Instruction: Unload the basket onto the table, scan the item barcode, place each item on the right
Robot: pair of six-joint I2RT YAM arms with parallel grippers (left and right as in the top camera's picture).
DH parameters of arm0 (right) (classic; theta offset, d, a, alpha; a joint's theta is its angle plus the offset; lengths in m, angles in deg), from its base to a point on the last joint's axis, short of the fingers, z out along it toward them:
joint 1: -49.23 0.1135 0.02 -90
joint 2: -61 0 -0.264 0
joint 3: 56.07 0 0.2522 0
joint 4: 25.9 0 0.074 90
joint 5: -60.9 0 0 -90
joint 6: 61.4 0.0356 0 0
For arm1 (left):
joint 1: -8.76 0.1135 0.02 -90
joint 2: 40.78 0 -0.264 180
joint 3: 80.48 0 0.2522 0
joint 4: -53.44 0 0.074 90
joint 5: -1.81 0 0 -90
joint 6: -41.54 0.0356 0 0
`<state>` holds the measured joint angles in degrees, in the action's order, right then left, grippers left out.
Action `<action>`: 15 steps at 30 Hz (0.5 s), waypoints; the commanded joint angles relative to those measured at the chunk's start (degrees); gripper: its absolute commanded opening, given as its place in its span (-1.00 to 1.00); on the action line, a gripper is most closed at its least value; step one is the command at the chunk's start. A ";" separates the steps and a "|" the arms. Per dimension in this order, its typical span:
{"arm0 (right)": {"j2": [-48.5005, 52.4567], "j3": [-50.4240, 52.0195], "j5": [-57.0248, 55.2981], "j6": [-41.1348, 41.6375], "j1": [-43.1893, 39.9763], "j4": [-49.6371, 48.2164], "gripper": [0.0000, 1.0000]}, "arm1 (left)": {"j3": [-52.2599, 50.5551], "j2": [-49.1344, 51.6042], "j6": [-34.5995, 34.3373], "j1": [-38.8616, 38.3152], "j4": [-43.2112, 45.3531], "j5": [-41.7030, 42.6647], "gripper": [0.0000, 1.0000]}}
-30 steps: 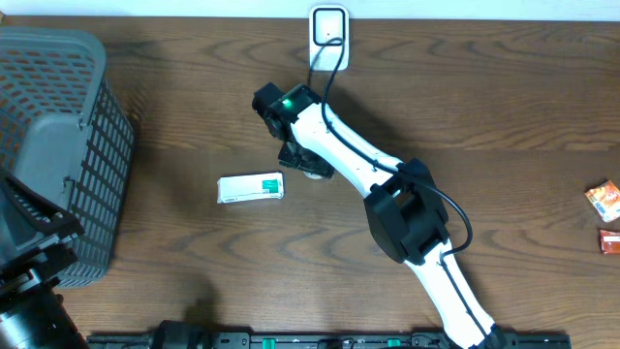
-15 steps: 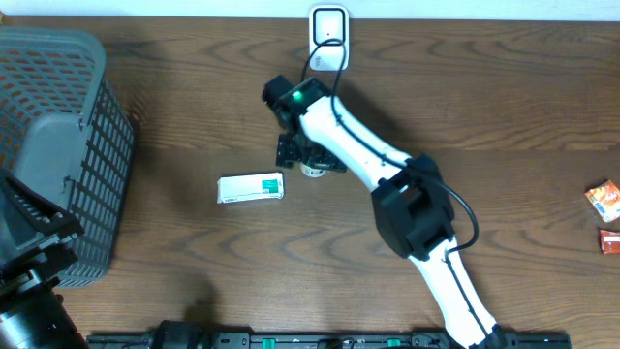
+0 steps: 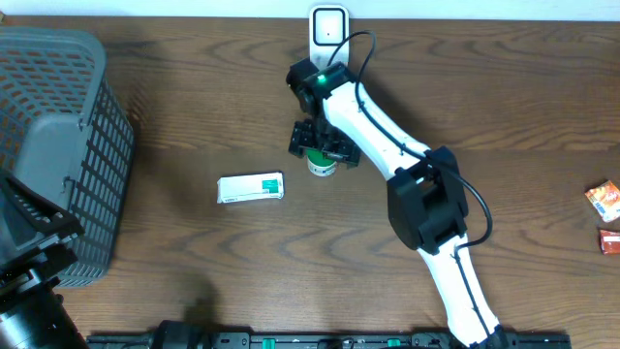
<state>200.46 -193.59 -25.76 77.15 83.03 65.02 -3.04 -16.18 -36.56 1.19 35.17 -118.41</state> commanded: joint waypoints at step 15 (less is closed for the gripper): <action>-2.19 7.37 -4.52 12.13 2.03 -7.56 0.66 | 0.68 -0.15 0.50 0.28 0.20 -0.48 0.89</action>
<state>199.28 -187.19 -29.04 88.69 85.11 58.01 -3.04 -16.18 -36.56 1.19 35.15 -118.41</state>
